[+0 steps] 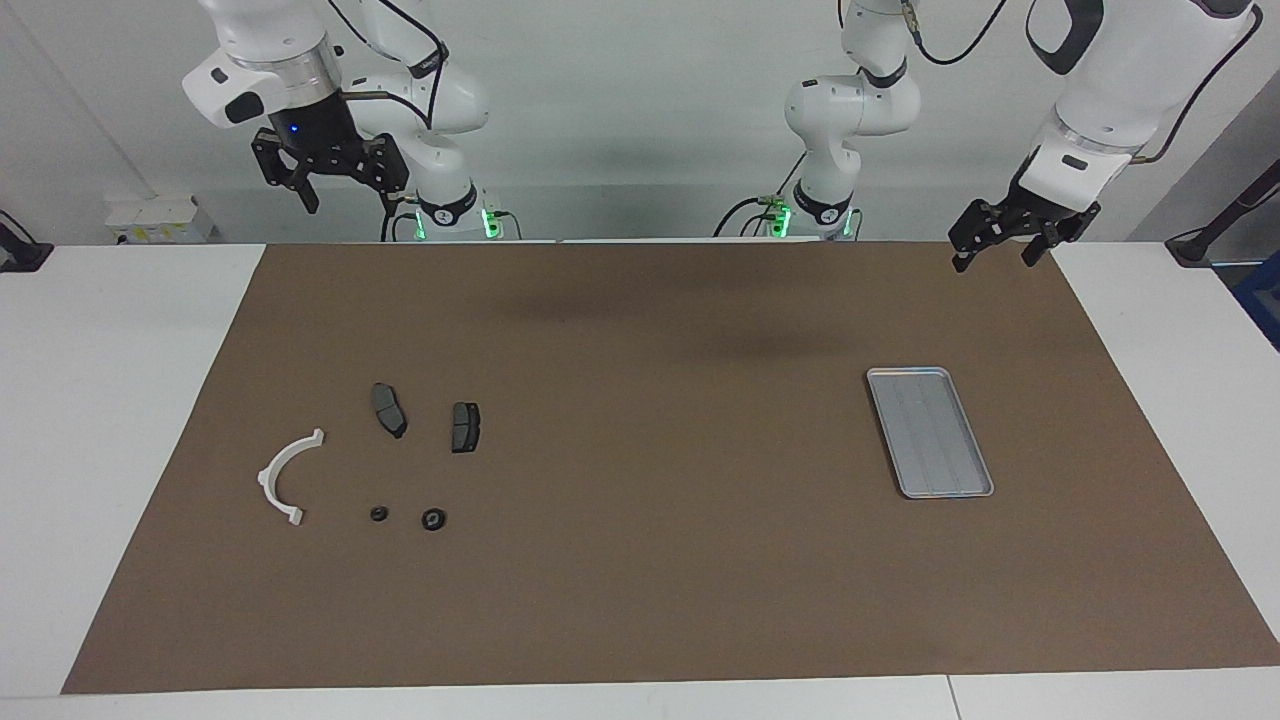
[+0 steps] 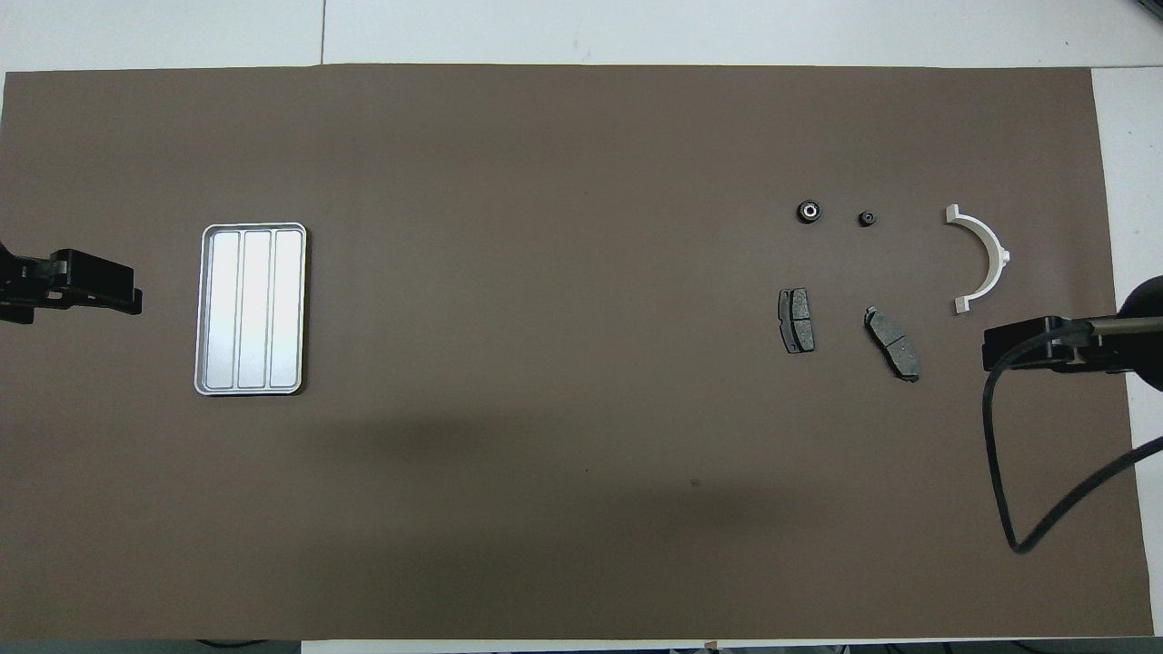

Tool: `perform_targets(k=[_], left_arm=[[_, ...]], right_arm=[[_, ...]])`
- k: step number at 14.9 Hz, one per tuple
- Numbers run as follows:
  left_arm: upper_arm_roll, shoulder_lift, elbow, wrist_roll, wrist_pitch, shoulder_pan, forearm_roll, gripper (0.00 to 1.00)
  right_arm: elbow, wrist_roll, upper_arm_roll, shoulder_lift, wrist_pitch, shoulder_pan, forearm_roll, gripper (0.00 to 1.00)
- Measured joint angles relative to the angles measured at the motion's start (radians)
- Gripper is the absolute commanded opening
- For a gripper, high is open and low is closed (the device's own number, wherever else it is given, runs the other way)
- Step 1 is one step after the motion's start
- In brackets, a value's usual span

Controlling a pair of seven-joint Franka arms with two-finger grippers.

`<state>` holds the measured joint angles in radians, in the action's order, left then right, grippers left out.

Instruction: Pick bearing gear from pile to tray

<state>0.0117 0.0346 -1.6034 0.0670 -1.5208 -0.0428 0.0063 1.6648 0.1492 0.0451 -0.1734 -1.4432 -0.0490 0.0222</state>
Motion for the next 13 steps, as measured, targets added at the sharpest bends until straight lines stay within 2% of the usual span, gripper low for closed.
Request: perform_targets(k=[8, 13], left_arm=[[0.000, 0.000, 0.000, 0.000, 0.000, 0.000, 0.000, 1.00], [0.000, 0.000, 0.000, 0.000, 0.000, 0.000, 0.000, 1.00]], right_arm=[[0.000, -0.001, 0.000, 0.000, 0.000, 0.000, 0.000, 1.00], [0.007, -0.067, -0.007, 0.000, -0.033, 0.005, 0.000, 1.00]])
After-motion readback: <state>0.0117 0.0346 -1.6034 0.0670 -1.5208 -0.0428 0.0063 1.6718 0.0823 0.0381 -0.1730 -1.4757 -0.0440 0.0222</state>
